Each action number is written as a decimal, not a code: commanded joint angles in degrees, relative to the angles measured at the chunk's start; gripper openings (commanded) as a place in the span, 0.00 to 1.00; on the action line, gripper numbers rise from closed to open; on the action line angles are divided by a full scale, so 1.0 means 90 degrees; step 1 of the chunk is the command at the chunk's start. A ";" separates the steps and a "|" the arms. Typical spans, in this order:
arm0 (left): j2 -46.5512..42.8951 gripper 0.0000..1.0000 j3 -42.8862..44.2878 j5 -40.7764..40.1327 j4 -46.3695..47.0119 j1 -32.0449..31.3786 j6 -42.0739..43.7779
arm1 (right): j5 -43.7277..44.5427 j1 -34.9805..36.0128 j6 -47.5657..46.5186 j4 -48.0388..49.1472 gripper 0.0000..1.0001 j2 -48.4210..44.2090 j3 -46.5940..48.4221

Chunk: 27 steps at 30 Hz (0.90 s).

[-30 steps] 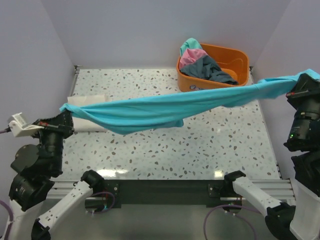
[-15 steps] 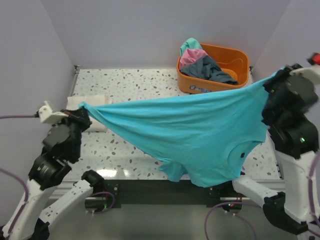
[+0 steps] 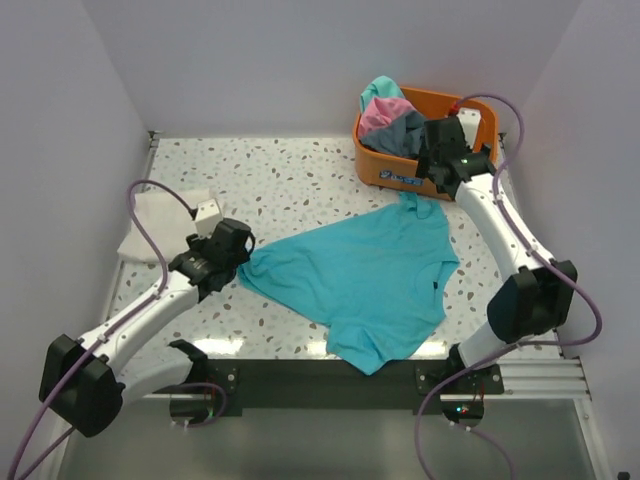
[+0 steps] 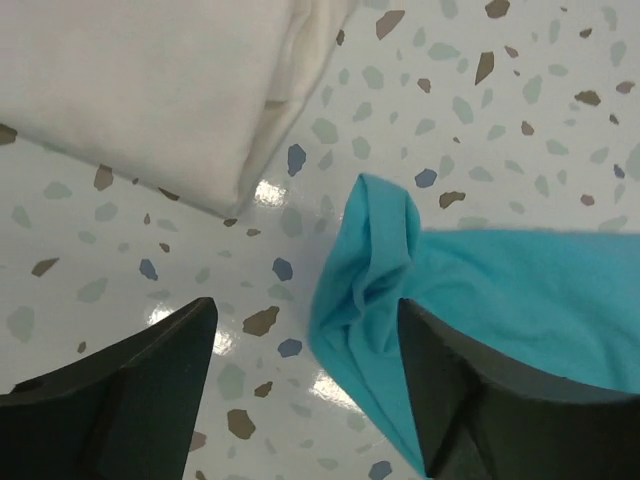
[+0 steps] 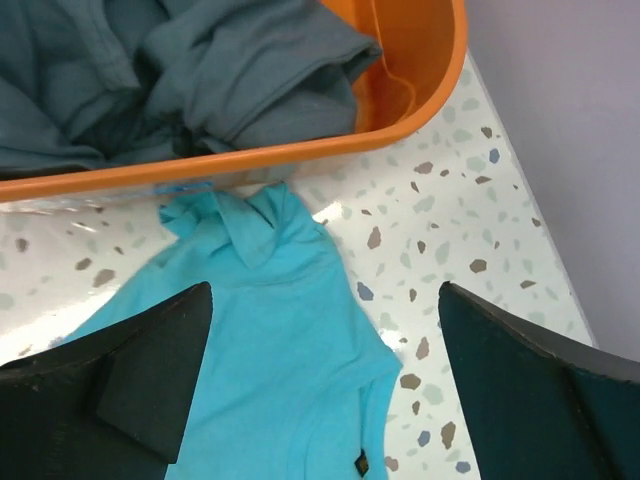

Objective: Fold and stack the t-shirts
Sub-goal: Flatten the tshirt out

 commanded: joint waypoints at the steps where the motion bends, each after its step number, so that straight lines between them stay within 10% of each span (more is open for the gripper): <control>1: -0.0150 0.82 0.0074 0.0005 0.0206 0.0244 -0.0144 | -0.0378 -0.0008 0.0188 0.0041 0.99 -0.1049 -0.0006; 4: -0.0433 1.00 0.0113 0.0074 -0.0039 0.0479 -0.0154 | -0.0525 0.0187 0.0442 -0.0116 0.99 -0.1771 -0.0533; 15: -0.0962 1.00 -0.0257 0.0464 -0.0030 0.0713 -0.0154 | -0.2007 0.4061 0.2256 -0.0576 0.99 -0.3433 -0.3559; 20: -0.0766 1.00 -0.0375 0.0806 0.0233 0.0870 -0.0154 | -0.1952 0.7114 0.3097 -0.0554 0.99 -0.2481 -0.3807; 27: -0.0708 1.00 -0.0541 0.0963 0.0400 0.0987 -0.0115 | -0.2194 0.8059 0.3900 -0.0490 0.86 -0.1433 -0.3990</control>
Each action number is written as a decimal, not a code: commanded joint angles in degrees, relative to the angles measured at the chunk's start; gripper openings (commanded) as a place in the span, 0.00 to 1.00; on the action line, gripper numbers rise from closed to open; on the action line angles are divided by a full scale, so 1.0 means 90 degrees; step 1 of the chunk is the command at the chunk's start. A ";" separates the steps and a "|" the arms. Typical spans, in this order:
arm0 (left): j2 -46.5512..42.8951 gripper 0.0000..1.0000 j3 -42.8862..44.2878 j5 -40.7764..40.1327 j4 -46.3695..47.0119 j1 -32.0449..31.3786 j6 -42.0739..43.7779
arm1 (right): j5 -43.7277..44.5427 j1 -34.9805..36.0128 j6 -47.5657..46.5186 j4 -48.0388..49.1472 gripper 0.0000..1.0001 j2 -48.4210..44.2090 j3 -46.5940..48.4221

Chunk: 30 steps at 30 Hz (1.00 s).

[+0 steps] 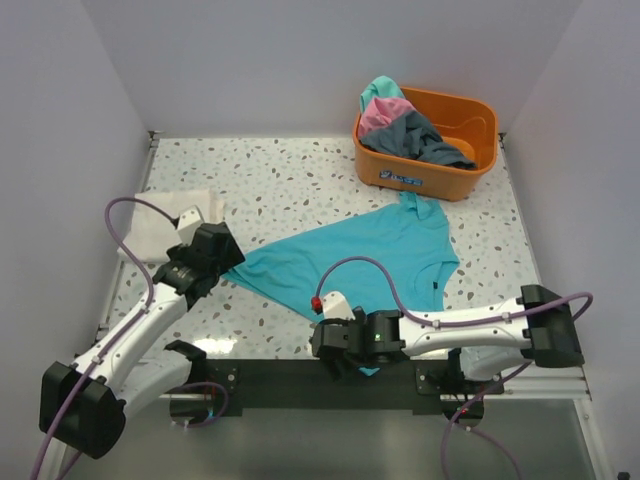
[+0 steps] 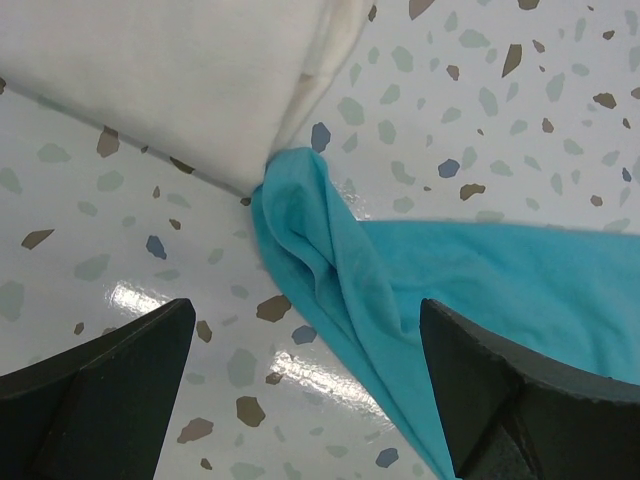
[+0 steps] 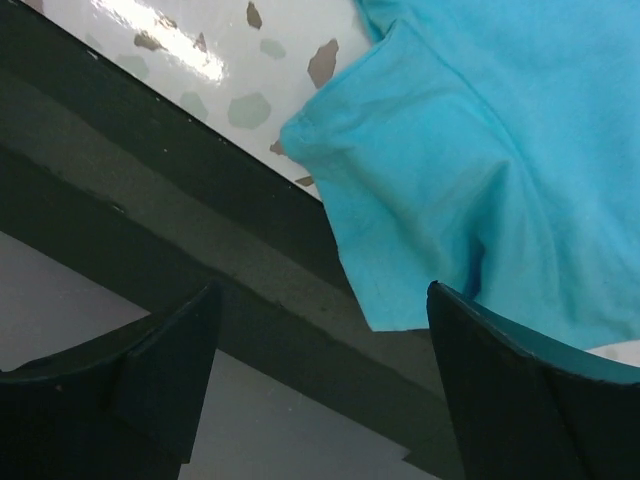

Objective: Fold and stack the t-shirts
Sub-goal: Flatten the tshirt out

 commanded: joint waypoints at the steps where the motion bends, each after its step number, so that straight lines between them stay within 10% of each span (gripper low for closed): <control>1: 0.0019 1.00 -0.0016 0.0081 0.0323 0.0120 -0.0028 | -0.0323 0.0057 0.0611 0.0259 0.83 0.0176 -0.0244; 5: 0.0019 1.00 -0.0075 0.0110 0.0352 0.0217 -0.0008 | -0.0294 0.0057 0.0787 -0.0053 0.62 0.0459 -0.0391; 15: 0.0097 1.00 -0.0075 0.0237 0.0508 0.0296 0.0002 | -0.0462 0.0057 0.0953 -0.0024 0.53 0.0635 -0.1075; 19: 0.0223 1.00 -0.0046 0.0267 0.0547 0.0315 0.0070 | -0.0003 0.0057 0.1080 -0.0121 0.36 0.0937 -0.0988; 22: 0.0233 1.00 -0.0065 0.0267 0.0566 0.0335 0.0080 | 0.0620 0.0018 0.1402 -0.0725 0.00 0.1007 -0.0715; 30: 0.0457 1.00 -0.0085 0.0325 0.0732 0.0354 0.0138 | 0.2215 -0.1298 0.1794 -0.2397 0.00 -0.0951 0.0028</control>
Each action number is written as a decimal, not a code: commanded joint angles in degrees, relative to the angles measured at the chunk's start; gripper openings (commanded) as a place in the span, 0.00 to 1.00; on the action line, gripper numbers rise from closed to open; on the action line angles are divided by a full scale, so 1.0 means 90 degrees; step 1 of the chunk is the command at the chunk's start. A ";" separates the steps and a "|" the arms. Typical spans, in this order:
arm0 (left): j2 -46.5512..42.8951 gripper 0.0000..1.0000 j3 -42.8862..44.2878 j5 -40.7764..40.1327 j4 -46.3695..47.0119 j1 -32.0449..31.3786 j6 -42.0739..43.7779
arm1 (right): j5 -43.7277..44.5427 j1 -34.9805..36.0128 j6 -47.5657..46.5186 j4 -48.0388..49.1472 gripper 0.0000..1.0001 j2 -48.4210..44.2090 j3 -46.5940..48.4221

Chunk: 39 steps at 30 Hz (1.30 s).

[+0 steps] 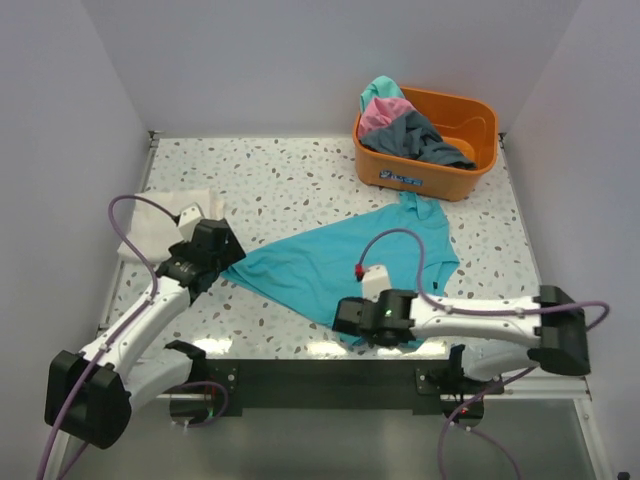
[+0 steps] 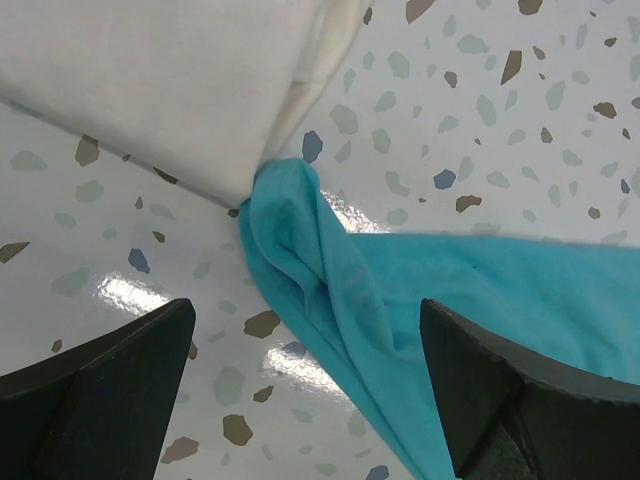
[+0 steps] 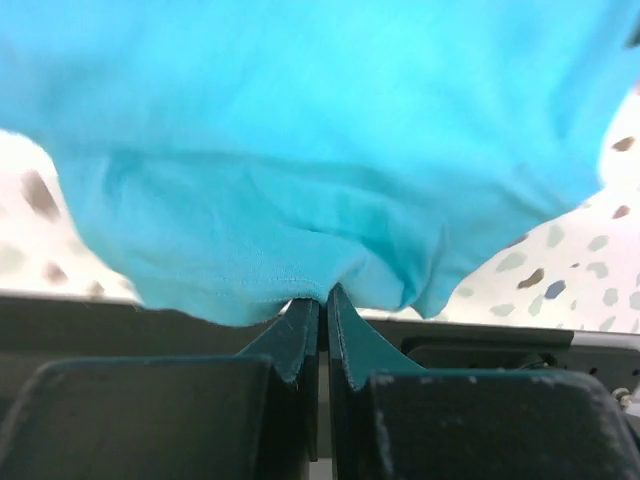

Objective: Fold and stack the t-shirts
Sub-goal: Flatten the tshirt out

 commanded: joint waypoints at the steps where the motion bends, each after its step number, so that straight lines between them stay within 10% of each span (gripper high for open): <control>1: 0.0152 1.00 -0.0075 0.0063 0.0380 0.0056 0.0068 | 0.1200 -0.1065 0.0145 -0.0758 0.00 -0.1363 0.0312; 23: 0.0680 0.94 -0.0573 0.1702 0.1445 0.0046 0.0419 | 0.2754 -0.3413 -0.1605 -0.0455 0.00 -0.2460 0.1173; 33: 0.0161 0.70 -0.1139 0.1909 0.1182 0.0026 0.0498 | 0.2255 -0.3765 -0.1819 -0.0074 0.00 -0.2342 0.0849; 39: 0.0328 0.34 -0.1159 0.2162 0.1299 0.0017 0.0537 | 0.2226 -0.3785 -0.1878 -0.0035 0.00 -0.2371 0.0840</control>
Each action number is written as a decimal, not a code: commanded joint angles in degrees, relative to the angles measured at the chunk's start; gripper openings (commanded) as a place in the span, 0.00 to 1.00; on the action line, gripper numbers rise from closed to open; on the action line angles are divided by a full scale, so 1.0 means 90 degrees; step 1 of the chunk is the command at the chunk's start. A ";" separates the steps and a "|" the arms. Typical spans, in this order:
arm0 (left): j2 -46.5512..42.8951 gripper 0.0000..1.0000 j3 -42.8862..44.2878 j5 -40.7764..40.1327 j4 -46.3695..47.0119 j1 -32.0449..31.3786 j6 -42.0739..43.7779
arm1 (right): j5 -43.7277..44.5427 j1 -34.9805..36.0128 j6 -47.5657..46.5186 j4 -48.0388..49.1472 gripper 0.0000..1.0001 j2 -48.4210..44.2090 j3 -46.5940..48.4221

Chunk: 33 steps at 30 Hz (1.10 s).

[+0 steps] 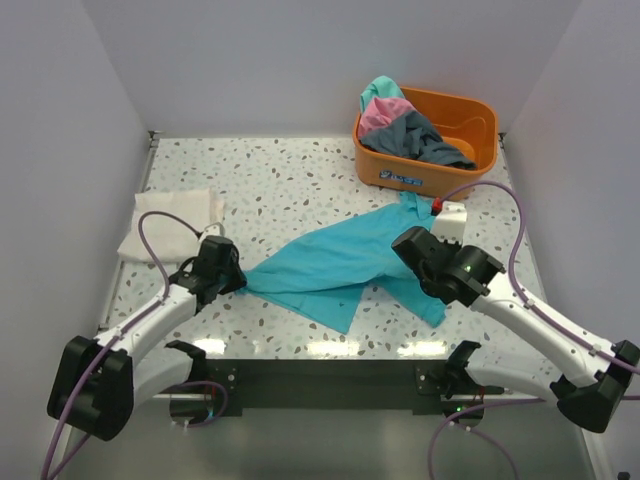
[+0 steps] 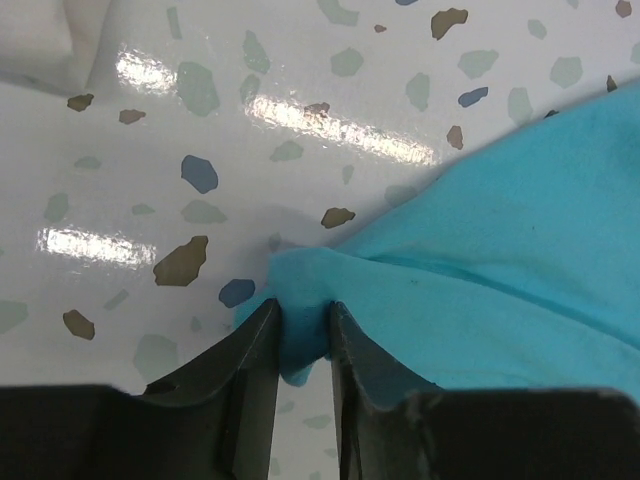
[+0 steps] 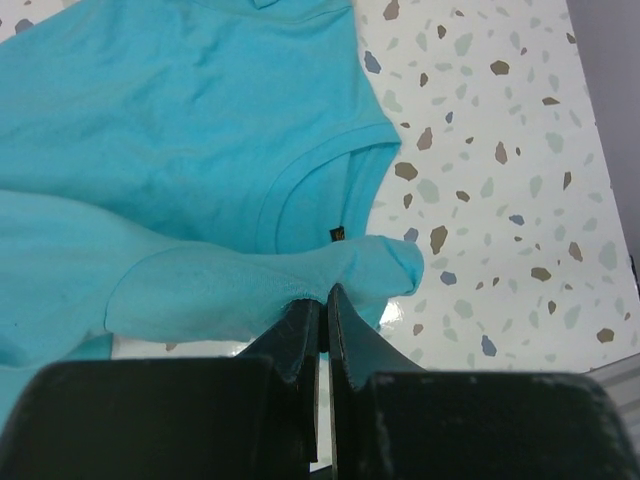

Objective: Fold and stack the t-shirts
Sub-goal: Flatten the tshirt out

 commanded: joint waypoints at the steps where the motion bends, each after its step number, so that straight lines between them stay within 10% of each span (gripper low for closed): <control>1: -0.0051 0.29 -0.0022 0.0174 0.0194 0.0002 0.0124 | 0.0089 -0.0057 -0.0069 0.0206 0.00 -0.0038 0.0034; 5: -0.0324 0.00 -0.0081 0.0261 0.0047 0.0002 0.0153 | 0.0030 -0.0067 -0.0108 0.0303 0.00 -0.0067 -0.0015; 22: -0.2209 0.00 0.2485 -0.0714 -0.1036 0.0002 0.0524 | 0.0606 -0.0077 -0.1228 0.0770 0.00 -0.1101 0.1856; 33: -0.2512 0.00 0.5833 -0.0813 -0.0998 0.0002 0.1188 | -0.1374 -0.0077 -0.3076 0.1368 0.00 -0.1211 0.5080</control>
